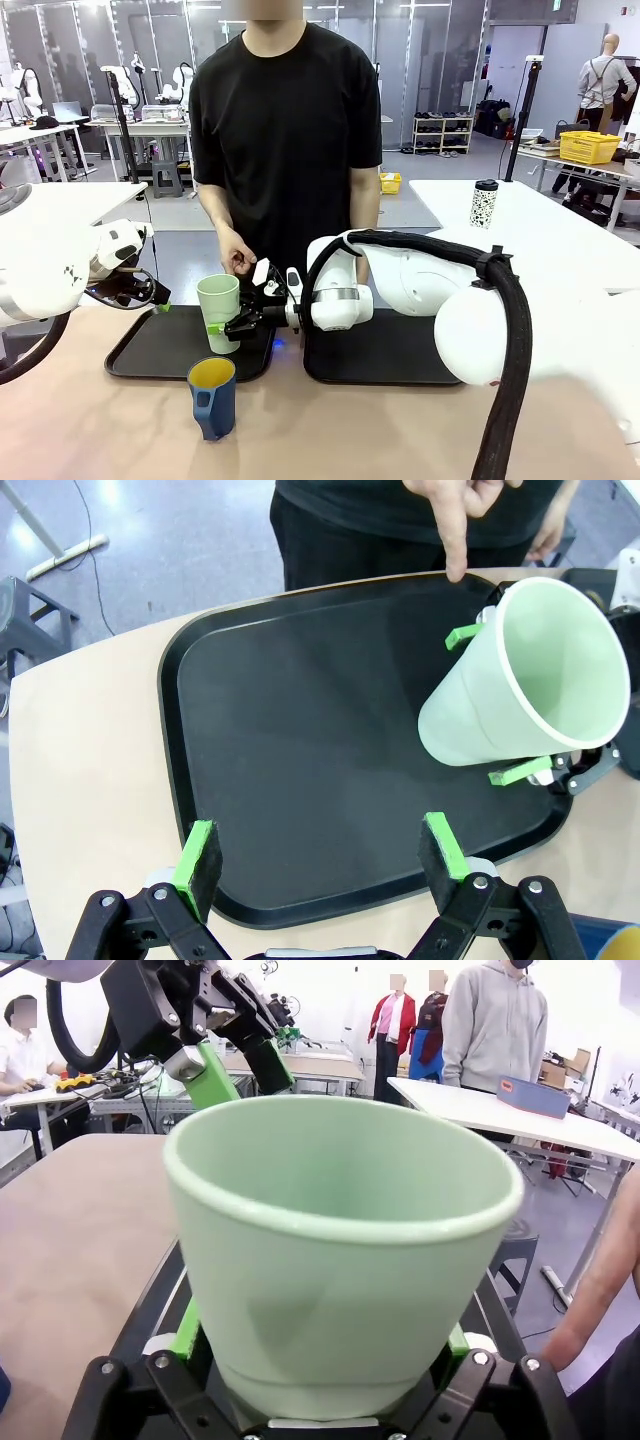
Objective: Sort and store the cups by type.
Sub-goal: Place the picked Reusable plastic cup into the Flat Tray indicated by the person.
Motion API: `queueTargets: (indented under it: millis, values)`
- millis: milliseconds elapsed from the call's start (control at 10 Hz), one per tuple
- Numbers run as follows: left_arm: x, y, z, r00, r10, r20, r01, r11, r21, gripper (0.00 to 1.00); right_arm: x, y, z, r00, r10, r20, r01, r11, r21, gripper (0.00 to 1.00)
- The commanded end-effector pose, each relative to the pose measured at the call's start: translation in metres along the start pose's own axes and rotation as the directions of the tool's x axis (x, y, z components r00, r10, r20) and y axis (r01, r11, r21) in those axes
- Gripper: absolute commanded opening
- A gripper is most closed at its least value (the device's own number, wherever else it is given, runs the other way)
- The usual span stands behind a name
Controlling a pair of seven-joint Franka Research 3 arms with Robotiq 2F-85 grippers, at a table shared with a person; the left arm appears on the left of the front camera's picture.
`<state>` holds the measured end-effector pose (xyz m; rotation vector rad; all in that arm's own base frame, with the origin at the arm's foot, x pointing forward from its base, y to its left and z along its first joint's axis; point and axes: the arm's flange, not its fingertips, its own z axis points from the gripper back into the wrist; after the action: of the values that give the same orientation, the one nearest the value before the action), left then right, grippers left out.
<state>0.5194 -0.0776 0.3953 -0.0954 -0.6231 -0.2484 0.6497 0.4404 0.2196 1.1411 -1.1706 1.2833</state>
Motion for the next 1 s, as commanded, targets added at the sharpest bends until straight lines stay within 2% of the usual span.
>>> queueTargets:
  millis: [0,400,900]
  values:
    - [0.001,0.0,0.001,1.0,0.005,0.004,-0.005,1.0,0.003,1.0,0.007,0.004,0.003,1.0,-0.01,-0.011,0.01,1.0,-0.018,1.0]
    - [0.001,0.0,0.001,1.0,0.005,0.004,-0.005,1.0,0.003,1.0,0.01,0.009,0.016,0.996,-0.047,-0.071,0.044,0.998,-0.04,1.0]
    - [0.001,0.0,0.001,1.0,0.005,0.004,-0.005,1.0,0.003,1.0,0.019,0.026,0.054,0.983,-0.09,-0.163,0.075,0.992,-0.098,1.0]
